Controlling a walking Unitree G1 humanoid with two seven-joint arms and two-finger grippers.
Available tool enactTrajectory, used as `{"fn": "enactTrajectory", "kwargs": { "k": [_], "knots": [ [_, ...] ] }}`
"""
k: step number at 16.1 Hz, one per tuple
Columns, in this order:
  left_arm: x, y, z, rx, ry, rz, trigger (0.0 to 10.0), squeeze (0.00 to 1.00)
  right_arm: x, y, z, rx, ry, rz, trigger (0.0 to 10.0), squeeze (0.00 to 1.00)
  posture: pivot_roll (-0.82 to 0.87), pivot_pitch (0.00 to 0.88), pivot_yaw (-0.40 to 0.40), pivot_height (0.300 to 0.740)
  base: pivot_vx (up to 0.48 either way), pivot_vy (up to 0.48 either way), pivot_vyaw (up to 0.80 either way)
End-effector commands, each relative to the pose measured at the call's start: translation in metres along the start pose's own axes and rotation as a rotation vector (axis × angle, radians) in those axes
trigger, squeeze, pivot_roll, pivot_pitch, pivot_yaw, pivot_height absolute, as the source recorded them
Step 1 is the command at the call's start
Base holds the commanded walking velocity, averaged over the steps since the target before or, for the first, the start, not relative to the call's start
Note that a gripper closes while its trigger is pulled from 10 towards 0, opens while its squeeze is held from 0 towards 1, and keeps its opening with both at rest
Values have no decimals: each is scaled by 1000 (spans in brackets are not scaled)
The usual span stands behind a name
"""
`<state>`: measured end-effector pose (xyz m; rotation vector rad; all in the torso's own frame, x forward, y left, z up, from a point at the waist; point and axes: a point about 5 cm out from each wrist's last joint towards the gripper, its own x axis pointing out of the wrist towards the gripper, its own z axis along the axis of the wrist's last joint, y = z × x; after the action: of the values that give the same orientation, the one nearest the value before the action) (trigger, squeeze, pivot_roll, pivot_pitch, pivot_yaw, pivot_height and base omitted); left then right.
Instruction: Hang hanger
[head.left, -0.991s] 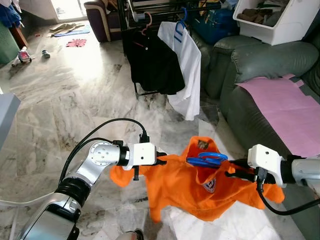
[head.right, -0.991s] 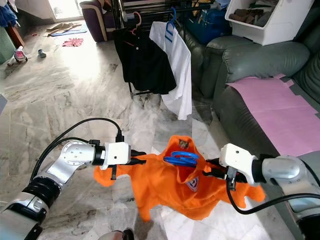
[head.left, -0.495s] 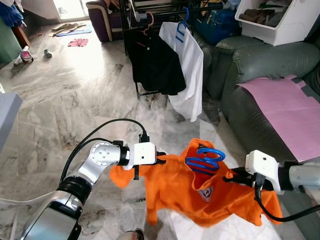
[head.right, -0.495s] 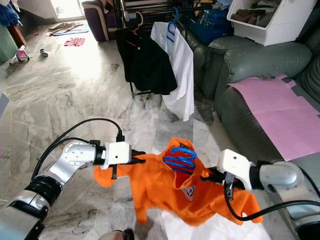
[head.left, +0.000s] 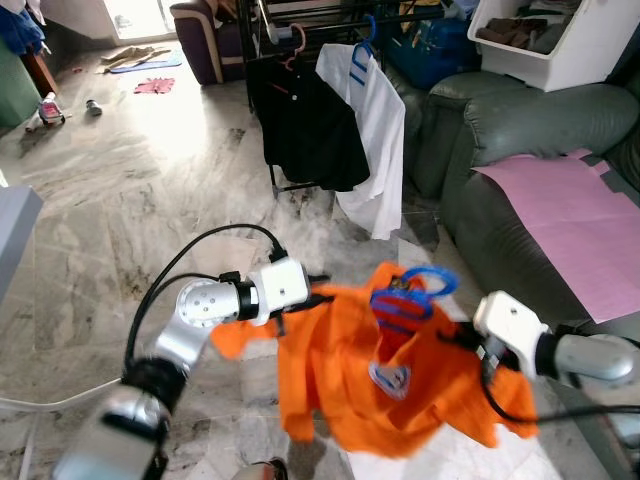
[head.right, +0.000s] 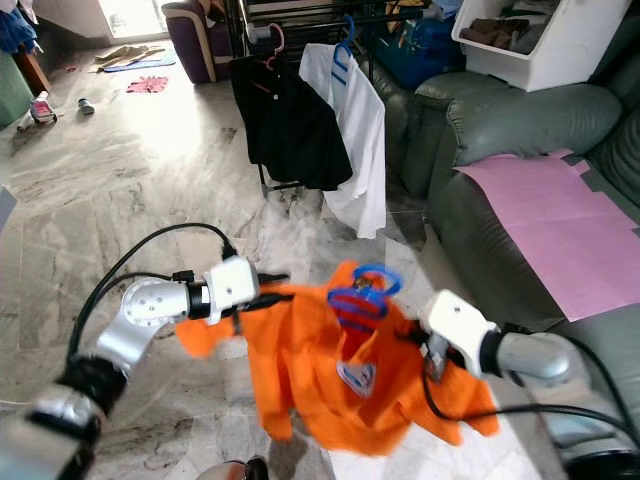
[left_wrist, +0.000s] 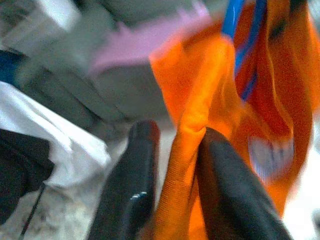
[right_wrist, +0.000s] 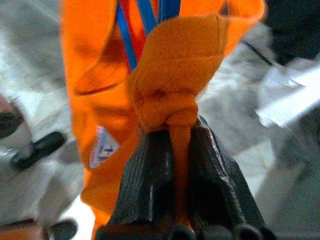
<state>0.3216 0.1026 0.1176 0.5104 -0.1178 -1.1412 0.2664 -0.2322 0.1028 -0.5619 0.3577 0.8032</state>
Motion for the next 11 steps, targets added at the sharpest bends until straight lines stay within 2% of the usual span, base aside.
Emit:
{"fn": "enactTrajectory", "kwargs": {
  "k": [1,3,4,7,8,10,11],
  "knots": [
    [1,2,13,-19,-87,51,10000,1000,0,-3,-3,65,9,-110,0,0,-97,58,34,740,0,0,0],
    [-4,-5,13,-96,-124,108,10000,1000,3,-1,-7,121,25,-209,0,0,-100,61,37,740,0,0,0],
    [-7,-10,12,-103,-127,125,10000,1000,3,-1,-8,157,28,-258,0,0,-101,64,38,740,0,0,0],
    [-15,-23,6,-245,-120,213,10000,1000,6,0,-9,298,31,-442,0,0,-109,66,47,740,0,0,0],
    [-16,-26,7,-260,-117,216,10000,1000,6,1,-8,313,29,-463,0,0,-109,66,49,740,0,0,0],
    [-17,-29,7,-305,-112,289,10000,1000,3,-3,-9,361,41,-577,0,0,-111,67,51,740,0,0,0],
    [-16,-27,7,-344,-102,368,10000,1000,-2,-6,-11,408,52,-672,0,0,-115,66,55,740,0,0,0]
  ]
}}
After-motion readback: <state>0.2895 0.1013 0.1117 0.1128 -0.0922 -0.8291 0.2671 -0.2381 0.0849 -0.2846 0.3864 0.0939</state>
